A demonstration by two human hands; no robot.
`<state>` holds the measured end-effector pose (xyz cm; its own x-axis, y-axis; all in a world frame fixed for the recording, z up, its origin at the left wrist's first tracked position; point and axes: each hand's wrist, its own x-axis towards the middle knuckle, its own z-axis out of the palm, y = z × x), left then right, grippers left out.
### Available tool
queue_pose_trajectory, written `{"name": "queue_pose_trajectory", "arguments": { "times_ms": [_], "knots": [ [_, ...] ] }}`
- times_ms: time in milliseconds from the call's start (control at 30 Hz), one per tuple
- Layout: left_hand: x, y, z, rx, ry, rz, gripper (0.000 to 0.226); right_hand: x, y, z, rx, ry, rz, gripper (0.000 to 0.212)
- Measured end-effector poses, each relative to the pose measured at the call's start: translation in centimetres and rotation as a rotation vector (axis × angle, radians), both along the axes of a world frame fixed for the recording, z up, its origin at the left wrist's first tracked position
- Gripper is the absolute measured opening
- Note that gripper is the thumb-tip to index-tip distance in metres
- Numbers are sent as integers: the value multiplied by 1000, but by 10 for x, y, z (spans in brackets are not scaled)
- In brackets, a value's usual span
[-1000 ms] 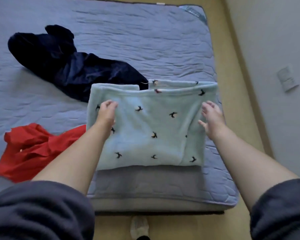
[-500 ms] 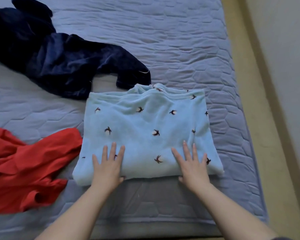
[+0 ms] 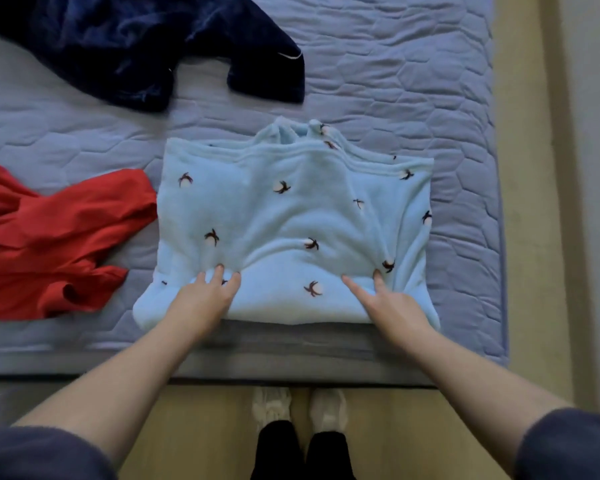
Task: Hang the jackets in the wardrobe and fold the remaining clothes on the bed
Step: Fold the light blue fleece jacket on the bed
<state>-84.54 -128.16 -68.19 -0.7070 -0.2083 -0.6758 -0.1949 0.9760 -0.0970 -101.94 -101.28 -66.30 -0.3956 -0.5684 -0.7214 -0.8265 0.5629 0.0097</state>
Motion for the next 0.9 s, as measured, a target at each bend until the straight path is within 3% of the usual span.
{"name": "queue_pose_trajectory", "arguments": {
  "times_ms": [133,233,300,367,400,467,533,600,700,800,900],
  "knots": [
    [56,48,20,120,-176,17,75,52,45,12,110,-199,-31,91],
    [72,42,20,357,-156,240,87,52,67,10,-52,-478,-474,71],
    [72,26,20,418,167,563,80,40,76,5,-349,-323,-829,53],
    [73,12,13,208,452,842,66,30,82,-4,-439,18,-1107,48],
    [74,7,7,140,494,993,64,27,84,-10,-413,81,-1248,48],
    [73,1,-4,129,457,1293,61,24,82,-24,-403,18,-1461,40],
    [73,-3,-15,86,406,1401,47,21,78,-39,-460,31,-1508,28],
    [74,-12,-26,-4,477,1413,41,9,80,-49,-497,209,-1516,25],
    [78,-34,-38,-90,450,1441,43,-12,97,-57,-370,365,-1522,28],
    [74,-44,-41,-5,360,1459,42,-26,102,-61,-304,122,-1413,30],
    [50,-51,-33,243,495,1493,43,-47,84,-53,-549,-66,-1467,41]
  ]
}}
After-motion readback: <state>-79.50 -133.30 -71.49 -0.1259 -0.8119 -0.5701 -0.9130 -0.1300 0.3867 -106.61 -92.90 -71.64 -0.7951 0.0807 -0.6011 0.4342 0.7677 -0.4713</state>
